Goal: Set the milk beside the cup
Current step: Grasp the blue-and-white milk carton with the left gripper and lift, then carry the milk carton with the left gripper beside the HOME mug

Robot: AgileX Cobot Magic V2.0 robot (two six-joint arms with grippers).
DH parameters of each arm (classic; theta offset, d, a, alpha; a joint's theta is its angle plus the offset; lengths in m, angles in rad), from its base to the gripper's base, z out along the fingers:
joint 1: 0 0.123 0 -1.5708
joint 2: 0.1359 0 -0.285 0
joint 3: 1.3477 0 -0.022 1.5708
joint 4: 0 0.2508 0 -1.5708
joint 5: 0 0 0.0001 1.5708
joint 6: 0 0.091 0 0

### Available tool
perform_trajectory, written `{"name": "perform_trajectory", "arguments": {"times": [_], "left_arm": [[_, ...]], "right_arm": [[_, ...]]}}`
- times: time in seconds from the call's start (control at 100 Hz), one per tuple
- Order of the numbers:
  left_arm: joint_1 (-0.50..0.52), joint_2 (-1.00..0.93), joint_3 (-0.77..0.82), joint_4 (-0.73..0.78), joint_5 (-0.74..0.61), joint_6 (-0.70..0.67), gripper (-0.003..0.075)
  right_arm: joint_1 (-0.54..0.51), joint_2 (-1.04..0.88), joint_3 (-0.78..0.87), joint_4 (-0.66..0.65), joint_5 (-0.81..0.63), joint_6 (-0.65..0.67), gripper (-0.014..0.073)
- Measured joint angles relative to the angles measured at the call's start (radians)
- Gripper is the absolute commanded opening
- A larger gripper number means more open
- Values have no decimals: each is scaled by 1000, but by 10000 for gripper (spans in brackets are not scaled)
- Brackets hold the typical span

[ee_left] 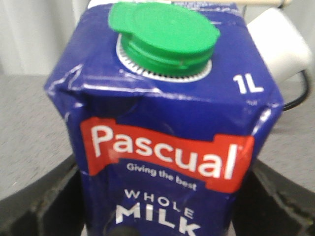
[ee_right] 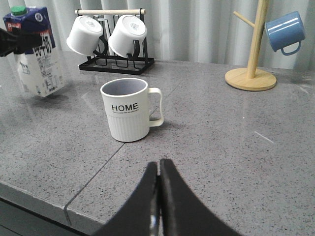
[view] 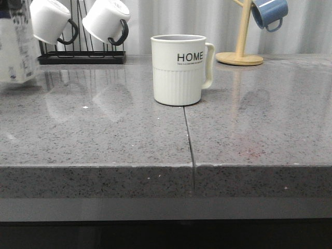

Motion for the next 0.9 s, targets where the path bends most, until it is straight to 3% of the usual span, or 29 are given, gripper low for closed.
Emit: {"name": "perform_trajectory", "arguments": {"times": [0.47,0.9], "left_arm": [[-302,-43,0,0,-15,0,333],[-419,3,0,-20,-46,0,333]], "right_arm": [[0,0,0,0,0,0,-67],[0,0,0,0,0,0,-67]]}}
